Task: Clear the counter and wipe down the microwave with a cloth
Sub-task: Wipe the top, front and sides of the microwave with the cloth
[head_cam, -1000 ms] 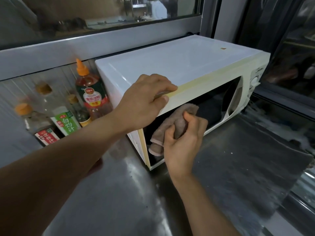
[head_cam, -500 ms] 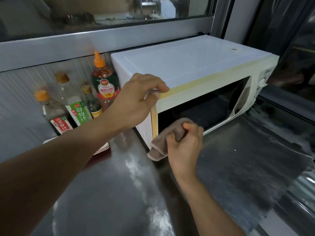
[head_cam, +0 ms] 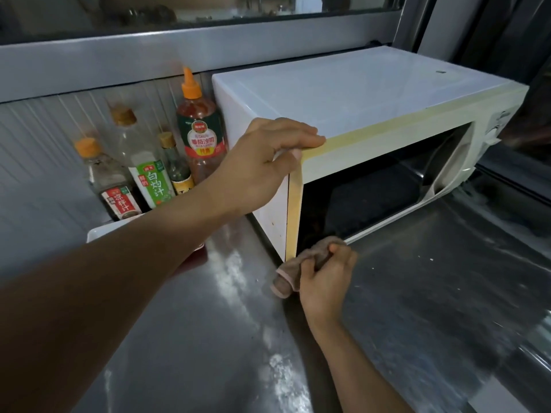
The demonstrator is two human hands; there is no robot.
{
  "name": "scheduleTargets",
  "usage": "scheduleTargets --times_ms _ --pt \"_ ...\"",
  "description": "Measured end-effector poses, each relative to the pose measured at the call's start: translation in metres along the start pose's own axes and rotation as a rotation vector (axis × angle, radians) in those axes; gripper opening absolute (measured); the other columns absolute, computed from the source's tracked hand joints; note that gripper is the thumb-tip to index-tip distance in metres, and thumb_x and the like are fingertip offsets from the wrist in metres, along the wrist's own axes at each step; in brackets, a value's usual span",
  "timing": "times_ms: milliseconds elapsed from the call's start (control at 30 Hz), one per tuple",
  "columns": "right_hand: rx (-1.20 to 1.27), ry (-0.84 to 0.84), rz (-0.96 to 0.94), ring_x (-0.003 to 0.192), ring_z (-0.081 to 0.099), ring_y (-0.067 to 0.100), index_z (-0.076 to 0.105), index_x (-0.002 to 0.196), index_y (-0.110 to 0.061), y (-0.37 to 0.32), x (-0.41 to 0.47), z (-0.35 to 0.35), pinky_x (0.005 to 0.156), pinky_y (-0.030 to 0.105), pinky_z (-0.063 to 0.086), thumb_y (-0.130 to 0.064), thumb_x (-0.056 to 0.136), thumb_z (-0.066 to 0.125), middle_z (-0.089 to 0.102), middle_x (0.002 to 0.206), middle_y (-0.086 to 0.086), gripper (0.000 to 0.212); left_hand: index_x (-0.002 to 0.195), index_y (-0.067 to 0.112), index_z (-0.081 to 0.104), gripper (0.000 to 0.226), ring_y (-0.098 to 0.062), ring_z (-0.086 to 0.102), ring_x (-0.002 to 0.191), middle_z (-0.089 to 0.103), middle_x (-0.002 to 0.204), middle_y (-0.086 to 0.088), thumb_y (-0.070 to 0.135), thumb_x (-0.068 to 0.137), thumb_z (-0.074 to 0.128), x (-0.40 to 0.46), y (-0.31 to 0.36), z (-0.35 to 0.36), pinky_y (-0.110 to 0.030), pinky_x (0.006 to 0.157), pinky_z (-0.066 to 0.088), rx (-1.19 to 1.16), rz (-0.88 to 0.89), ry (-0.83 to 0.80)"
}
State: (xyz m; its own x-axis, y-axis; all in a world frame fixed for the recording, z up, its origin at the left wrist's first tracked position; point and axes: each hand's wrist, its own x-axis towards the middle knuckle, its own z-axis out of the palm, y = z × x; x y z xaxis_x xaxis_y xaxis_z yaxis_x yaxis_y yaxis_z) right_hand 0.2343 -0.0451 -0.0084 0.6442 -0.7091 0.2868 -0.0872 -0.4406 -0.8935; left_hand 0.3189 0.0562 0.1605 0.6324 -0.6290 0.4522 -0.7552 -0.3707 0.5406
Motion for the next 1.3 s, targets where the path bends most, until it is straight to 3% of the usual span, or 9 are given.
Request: scheduleTargets --times_ms 267,433,633,833,1000,1133,1300 --pt "0.094 0.158 -0.307 0.079 0.036 -0.002 0.056 0.094 0.002 -0.080 0.016 -0.021 0.074 -0.007 0.029 0.001 0.065 0.068 0.044 0.095 0.007 0.032 0.126 0.016 0.058 0.044 -0.018 0.040 0.129 0.052 0.134 0.006 0.005 0.087 0.041 -0.002 -0.007 -0.007 -0.004 0.103 0.022 -0.044 0.012 -0.084" --pt "0.106 0.183 -0.323 0.078 0.038 -0.002 0.057 0.091 0.001 -0.092 0.022 -0.024 0.071 -0.005 0.033 -0.003 0.063 0.067 0.047 0.094 0.009 0.030 0.121 0.028 0.057 0.048 -0.012 0.037 0.131 0.052 0.133 0.011 0.007 0.082 0.040 0.000 -0.008 -0.008 -0.002 0.102 0.020 -0.134 -0.043 -0.100" --pt "0.149 0.204 -0.332 0.076 0.040 0.000 0.055 0.088 -0.001 -0.091 0.019 -0.017 0.072 -0.003 0.034 -0.006 0.066 0.074 0.046 0.092 0.006 0.029 0.122 0.024 0.061 0.053 -0.012 0.036 0.132 0.053 0.134 0.011 -0.001 0.080 0.039 0.001 -0.012 -0.003 0.001 0.099 0.020 -0.160 -0.056 -0.067" --pt "0.158 0.258 -0.386 0.073 0.036 0.002 0.053 0.080 0.001 -0.087 0.022 -0.007 0.067 -0.003 0.032 -0.009 0.067 0.067 0.044 0.085 0.010 0.021 0.115 0.033 0.058 0.049 -0.015 0.038 0.132 0.056 0.129 0.013 0.002 0.082 0.041 -0.001 -0.011 0.004 -0.017 0.110 0.028 -0.258 -0.077 -0.012" --pt "0.128 0.179 -0.303 0.073 0.039 0.003 0.049 0.075 -0.002 -0.049 0.008 0.005 0.068 -0.003 0.032 0.000 0.063 0.071 0.044 0.086 0.007 0.025 0.116 0.029 0.058 0.047 -0.016 0.038 0.131 0.056 0.129 0.008 0.001 0.081 0.041 -0.002 -0.010 0.006 -0.015 0.108 0.027 -0.237 -0.066 0.008" --pt "0.091 0.109 -0.207 0.070 0.041 0.003 0.047 0.075 -0.007 -0.016 -0.009 0.017 0.064 -0.004 0.035 0.010 0.061 0.069 0.046 0.088 0.007 0.031 0.117 0.028 0.058 0.052 -0.013 0.036 0.130 0.054 0.129 0.011 -0.003 0.080 0.040 -0.005 -0.008 0.009 -0.005 0.103 0.022 -0.207 -0.073 0.025" --pt "0.035 0.080 -0.165 0.067 0.037 0.001 0.042 0.077 -0.015 0.008 -0.021 0.026 0.063 -0.005 0.034 0.010 0.061 0.068 0.041 0.089 0.003 0.040 0.117 0.029 0.057 0.052 -0.015 0.037 0.131 0.053 0.129 0.012 -0.002 0.079 0.040 -0.006 -0.006 0.010 -0.027 0.112 0.026 -0.214 -0.062 0.047"
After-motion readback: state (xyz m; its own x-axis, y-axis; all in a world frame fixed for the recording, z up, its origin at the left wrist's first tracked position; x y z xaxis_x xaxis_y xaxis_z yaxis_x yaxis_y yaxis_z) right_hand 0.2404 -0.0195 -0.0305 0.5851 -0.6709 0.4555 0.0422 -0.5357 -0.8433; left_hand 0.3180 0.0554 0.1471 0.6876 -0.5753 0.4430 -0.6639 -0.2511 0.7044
